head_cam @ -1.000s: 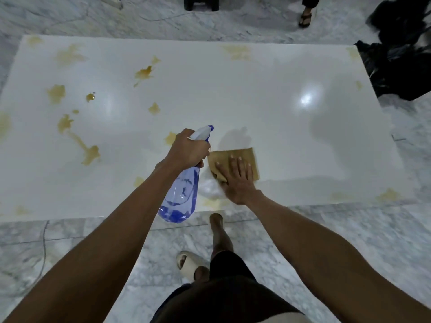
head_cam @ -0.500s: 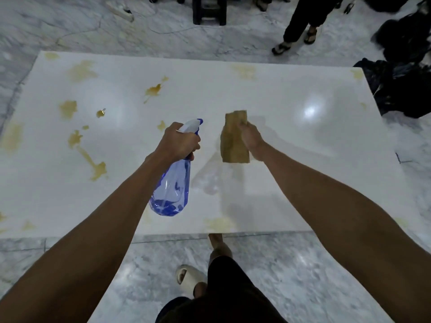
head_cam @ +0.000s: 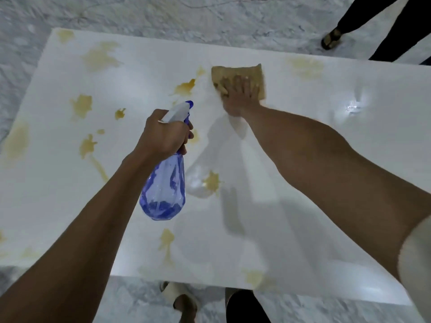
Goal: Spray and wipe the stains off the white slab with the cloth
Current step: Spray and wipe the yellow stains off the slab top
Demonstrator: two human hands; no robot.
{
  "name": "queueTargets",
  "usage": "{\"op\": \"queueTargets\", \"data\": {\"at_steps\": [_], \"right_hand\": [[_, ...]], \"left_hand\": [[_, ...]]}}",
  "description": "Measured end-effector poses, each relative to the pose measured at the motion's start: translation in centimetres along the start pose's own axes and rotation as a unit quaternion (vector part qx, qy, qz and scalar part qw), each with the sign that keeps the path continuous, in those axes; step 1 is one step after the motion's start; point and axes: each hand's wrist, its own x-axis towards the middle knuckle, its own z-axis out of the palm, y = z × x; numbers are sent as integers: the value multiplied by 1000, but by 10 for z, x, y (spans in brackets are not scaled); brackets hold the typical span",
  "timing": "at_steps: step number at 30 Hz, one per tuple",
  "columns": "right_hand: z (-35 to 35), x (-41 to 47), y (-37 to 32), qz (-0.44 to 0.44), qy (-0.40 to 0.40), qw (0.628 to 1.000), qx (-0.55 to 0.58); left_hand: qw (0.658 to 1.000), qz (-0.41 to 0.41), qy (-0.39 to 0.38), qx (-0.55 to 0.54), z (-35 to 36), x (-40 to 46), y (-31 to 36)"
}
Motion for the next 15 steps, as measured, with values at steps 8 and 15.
{"op": "queueTargets", "data": {"at_steps": [8,15], "right_hand": [[91,-157,-39,-2,3,999,35],[191,-317,-61,-22,8,1000,19]], "left_hand": [[999,-2,-53,4,-40,-67,-38],[994,-1,-106,3,-67,-144,-75]]}}
